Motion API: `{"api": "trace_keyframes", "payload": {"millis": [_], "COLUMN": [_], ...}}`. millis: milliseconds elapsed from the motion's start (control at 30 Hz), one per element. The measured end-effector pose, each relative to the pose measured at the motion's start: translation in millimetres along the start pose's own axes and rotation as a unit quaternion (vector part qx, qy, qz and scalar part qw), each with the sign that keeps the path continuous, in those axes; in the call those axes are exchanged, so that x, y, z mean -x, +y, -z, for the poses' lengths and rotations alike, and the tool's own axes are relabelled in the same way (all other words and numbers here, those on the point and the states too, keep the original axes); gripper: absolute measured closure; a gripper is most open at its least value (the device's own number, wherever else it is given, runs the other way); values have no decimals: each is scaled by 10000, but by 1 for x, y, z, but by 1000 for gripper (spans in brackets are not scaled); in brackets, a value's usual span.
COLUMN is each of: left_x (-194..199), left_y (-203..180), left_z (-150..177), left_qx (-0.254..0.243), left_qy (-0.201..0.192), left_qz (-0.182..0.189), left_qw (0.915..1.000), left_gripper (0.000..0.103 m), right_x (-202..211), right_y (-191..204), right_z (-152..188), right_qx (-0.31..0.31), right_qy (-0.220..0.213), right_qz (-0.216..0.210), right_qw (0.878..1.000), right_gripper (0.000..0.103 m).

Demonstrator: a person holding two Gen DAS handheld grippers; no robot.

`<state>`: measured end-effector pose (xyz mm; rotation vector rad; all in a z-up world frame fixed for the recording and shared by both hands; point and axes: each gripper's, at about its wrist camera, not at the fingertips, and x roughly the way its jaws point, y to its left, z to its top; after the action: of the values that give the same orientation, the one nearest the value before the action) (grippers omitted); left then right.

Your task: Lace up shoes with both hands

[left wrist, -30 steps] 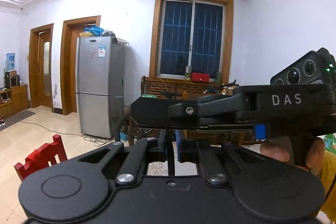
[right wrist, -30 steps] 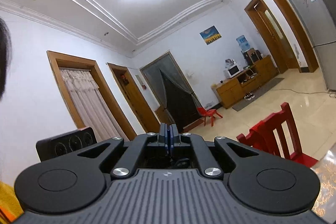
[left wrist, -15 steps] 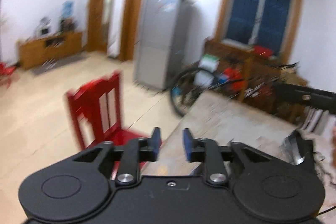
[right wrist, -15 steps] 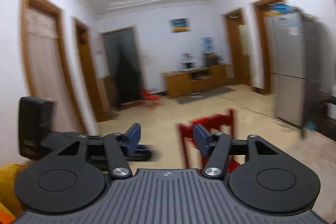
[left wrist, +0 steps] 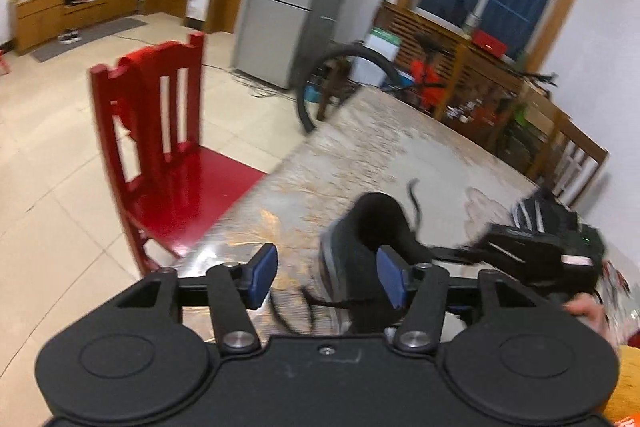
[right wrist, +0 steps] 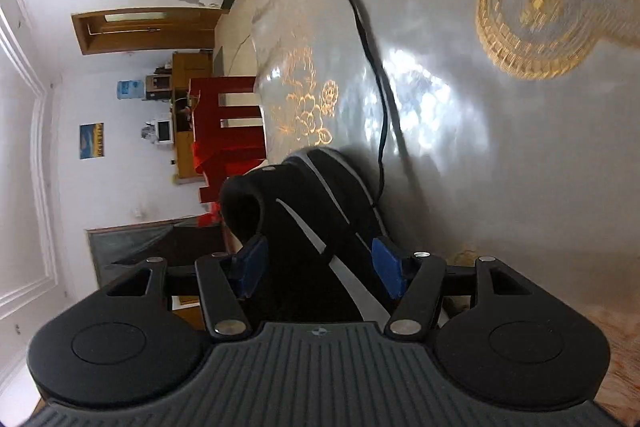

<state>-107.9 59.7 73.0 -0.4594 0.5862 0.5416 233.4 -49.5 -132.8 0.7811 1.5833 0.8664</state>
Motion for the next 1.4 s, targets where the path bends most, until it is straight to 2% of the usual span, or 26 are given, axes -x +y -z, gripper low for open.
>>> {"api": "trace_keyframes", "payload": {"millis": [33,67,100,133,233,333,367,433,467,500,533,567,600,667,733,767,933,1033,1133,1200,1233,1400], "left_x": [-3,-6,-9,-12,-21,-26,-28,-32,-35,-37,-39,-41,-43,-47,-51,-53,-51,-46,-41,-40,-40,-47], "left_y": [-2,-4,-5,-7,-12,-12,-12,-12,-12,-12,-13,-13,-14,-15,-16,-16,-16,-12,-6,-2,0,5], "left_z": [1,2,4,5,8,9,9,9,9,9,10,10,10,10,12,12,15,18,22,23,24,25], "left_qx": [-28,-56,-84,-112,-191,-181,-169,-159,-161,-171,-181,-187,-182,-159,-135,-135,-232,-236,-210,-170,-132,-85], "left_qy": [46,93,139,185,316,351,363,392,411,436,461,488,514,566,634,663,723,738,759,778,794,933], "left_qz": [66,131,197,263,447,492,520,559,571,575,582,600,629,680,713,709,507,320,162,85,74,-7], "left_qw": [10000,9999,9997,9994,9983,9980,9978,9975,9974,9972,9971,9968,9965,9960,9954,9952,9958,9965,9968,9968,9967,9956], "left_gripper": [49,49,49,49,49,49,49,47,47,47,47,47,47,46,46,46,46,45,44,44,44,43], "right_x": [-3,-5,-4,-3,9,36,47,74,84,92,100,103,102,84,55,36,-48,-79,-95,-95,-87,-11], "right_y": [-2,-4,-5,-6,-4,22,30,46,52,55,59,61,62,65,68,72,79,80,83,85,87,106], "right_z": [0,-1,-2,-5,-11,-13,-9,-4,-4,-4,-4,-5,-7,-19,-35,-44,-85,-105,-107,-105,-98,-45], "right_qx": [-64,-144,-207,-263,-358,183,458,1081,1371,1630,1883,2086,2241,2433,2534,2644,3431,3456,3736,4067,4253,5156], "right_qy": [-63,-130,-205,-313,-388,-288,-301,-413,-513,-641,-766,-982,-1270,-1642,-1896,-1944,-2120,-2336,-2369,-2337,-2270,-1723], "right_qz": [-133,-384,-632,-851,-2013,-3032,-3189,-3193,-2918,-2437,-1948,-1328,-597,675,1471,1684,2378,2623,2868,2967,2884,1932], "right_qw": [9999,9991,9976,9955,9781,9523,9462,9406,9452,9539,9595,9640,9644,9536,9371,9295,8836,8702,8498,8318,8273,8168], "right_gripper": [43,64,73,102,102,102,101,97,91,83,59,45,46,46,46,46,46,48,60,87,101,101]}}
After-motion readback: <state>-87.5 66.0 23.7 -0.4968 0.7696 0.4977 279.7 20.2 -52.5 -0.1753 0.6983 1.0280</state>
